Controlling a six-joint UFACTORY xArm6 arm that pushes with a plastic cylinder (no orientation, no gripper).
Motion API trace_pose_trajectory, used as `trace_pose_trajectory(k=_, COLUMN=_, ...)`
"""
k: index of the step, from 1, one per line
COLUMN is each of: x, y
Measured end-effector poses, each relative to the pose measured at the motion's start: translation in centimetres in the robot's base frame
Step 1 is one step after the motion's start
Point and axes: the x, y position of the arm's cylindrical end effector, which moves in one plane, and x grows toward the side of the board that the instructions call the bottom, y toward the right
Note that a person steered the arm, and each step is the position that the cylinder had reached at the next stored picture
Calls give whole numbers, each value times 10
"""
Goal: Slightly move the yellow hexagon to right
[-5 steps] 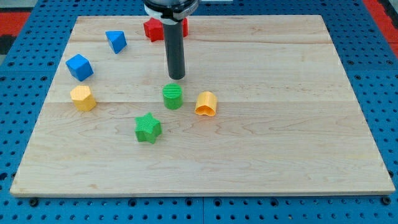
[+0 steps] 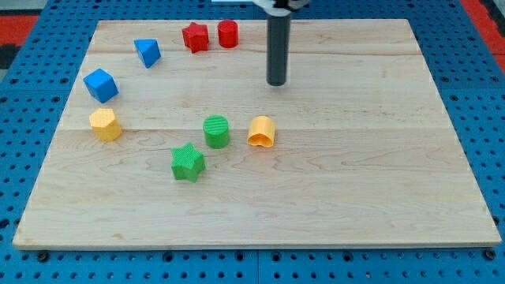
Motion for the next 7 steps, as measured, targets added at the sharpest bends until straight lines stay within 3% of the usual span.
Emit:
trace_pose_trajectory(k=1, x=-5, y=41)
trace_pose_trajectory(k=3, x=-5, y=48)
trace_pose_trajectory(k=4, x=26, y=34)
trace_pose_trajectory(k=6, x=213, y=0)
trace_pose_trajectory(k=7, x=263, y=-153)
